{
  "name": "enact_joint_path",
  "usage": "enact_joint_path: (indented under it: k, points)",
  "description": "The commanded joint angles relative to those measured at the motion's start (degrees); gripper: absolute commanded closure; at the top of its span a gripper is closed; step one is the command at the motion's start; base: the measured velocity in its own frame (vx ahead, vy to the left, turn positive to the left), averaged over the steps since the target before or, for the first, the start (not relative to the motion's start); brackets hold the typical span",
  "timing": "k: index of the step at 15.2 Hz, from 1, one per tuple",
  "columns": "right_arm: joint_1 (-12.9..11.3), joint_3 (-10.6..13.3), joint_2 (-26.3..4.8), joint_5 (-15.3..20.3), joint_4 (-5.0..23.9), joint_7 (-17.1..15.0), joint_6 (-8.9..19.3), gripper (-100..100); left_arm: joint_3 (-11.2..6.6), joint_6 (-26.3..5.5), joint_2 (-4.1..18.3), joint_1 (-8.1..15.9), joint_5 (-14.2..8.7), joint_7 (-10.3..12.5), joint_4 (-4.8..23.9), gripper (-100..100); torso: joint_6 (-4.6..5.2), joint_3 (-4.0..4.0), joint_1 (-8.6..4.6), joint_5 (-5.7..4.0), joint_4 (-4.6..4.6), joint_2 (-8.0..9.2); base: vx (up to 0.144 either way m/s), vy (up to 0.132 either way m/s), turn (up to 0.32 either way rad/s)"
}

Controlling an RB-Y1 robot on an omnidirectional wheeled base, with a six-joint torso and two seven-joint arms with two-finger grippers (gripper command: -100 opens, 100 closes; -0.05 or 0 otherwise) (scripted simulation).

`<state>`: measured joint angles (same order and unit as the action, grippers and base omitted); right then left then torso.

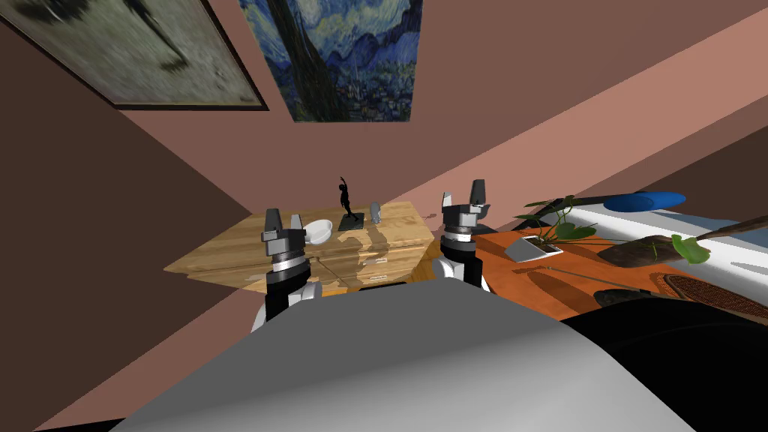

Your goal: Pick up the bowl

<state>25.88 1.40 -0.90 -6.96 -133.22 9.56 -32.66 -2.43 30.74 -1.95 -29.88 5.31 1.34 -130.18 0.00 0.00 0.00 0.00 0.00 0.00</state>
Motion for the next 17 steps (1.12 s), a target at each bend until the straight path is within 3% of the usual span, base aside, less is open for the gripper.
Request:
enact_joint_path:
  k: [1,2,4,5,9,10,11,13,17]
  points:
    - [0.0,0.0,0.0,0.0,0.0,0.0,0.0,0,0.02,-1.03,2.57,0.41,-0.24,0.23,0.21,-100,0.0,0.0,0.0,0.0,0.0,0.0,0.0,0.0,0.0]
    - [0.0,0.0,0.0,0.0,0.0,0.0,0.0,0,0.02,-1.03,2.57,0.41,-0.24,0.23,0.21,-100,0.0,0.0,0.01,0.0,0.0,0.01,-0.008,0.001,0.005]
    - [0.0,0.0,0.0,0.0,0.0,0.0,0.0,0,0.08,-3.47,5.69,1.37,-0.79,0.76,0.69,-100,0.0,0.02,0.03,0.0,0.01,0.03,-0.014,0.002,0.008]
    - [0.0,0.0,0.0,0.0,0.0,0.0,0.0,0,0.08,-3.47,6.16,1.37,-0.79,0.76,0.69,-100,0.0,0.03,0.04,0.01,0.01,0.05,-0.019,0.003,0.007]
    - [0.0,0.0,0.0,0.0,0.0,0.0,0.0,0,0.2,-8.82,10.92,3.75,-2.16,2.08,1.9,-100,0.0,0.05,0.05,0.01,0.02,0.09,-0.025,0.005,0.01]
    - [0.0,0.0,0.0,0.0,0.0,0.0,0.0,0,0.2,-9.47,10.92,3.75,-2.16,2.08,1.9,-100,0.0,0.05,0.06,0.01,0.02,0.09,-0.024,0.005,0.009]
    - [0.0,0.0,0.0,0.0,0.0,0.0,0.0,0,0.24,-10.84,12.29,4.77,-2.74,2.64,2.41,-100,0.0,0.05,0.05,0.01,0.02,0.09,-0.025,0.007,0.014]
    - [0.0,0.0,0.0,0.0,0.0,0.0,0.0,0,0.24,-12.03,12.29,4.77,-2.74,2.64,2.41,-100,0.0,0.05,0.05,0.01,0.02,0.09,-0.02,0.005,0.006]
    - [0.0,0.0,0.0,0.0,0.0,0.0,0.0,0,0.34,-17.19,14.73,7.09,-4.07,3.91,3.58,-100,0.0,0.04,0.05,0.01,0.02,0.08,-0.021,0.006,0.012]
